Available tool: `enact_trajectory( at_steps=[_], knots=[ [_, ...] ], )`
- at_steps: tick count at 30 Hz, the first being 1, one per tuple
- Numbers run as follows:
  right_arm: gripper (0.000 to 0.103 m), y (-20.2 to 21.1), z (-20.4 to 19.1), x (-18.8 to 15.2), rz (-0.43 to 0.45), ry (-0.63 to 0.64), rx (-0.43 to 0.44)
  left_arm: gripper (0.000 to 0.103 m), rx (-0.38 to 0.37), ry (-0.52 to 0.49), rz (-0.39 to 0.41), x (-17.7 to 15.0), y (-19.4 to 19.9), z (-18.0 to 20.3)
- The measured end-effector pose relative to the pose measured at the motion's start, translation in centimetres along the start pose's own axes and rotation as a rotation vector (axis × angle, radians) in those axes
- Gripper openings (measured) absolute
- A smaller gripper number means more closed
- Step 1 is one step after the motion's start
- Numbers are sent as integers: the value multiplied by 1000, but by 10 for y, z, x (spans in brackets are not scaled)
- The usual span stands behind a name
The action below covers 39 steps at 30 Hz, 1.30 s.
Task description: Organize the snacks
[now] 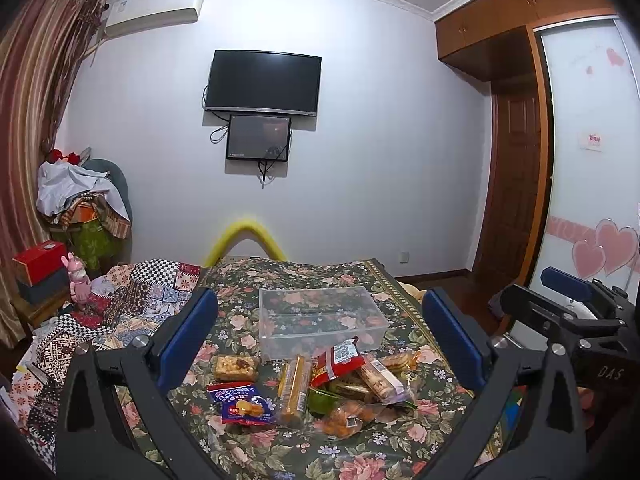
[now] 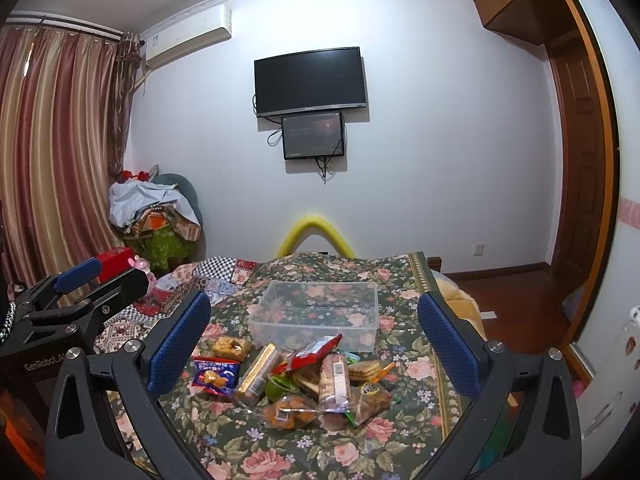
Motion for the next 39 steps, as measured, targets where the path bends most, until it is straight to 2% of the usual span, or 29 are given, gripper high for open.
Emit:
enact_trajectory(
  at_steps=[39],
  knots=[
    [103,-1,1,-2,3,2,-11,103,-5,-1,5,0,-1,4]
  ],
)
Point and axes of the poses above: each gripper's, at about its wrist camera, not at the fingertips, and y roughly against the way its jaws point, z to its right, x to its top, the point moved 8 cm from there along -y, roughly the way its jaws point, and after that the axes turned 4 degrees about y, right-handed, at the moved point
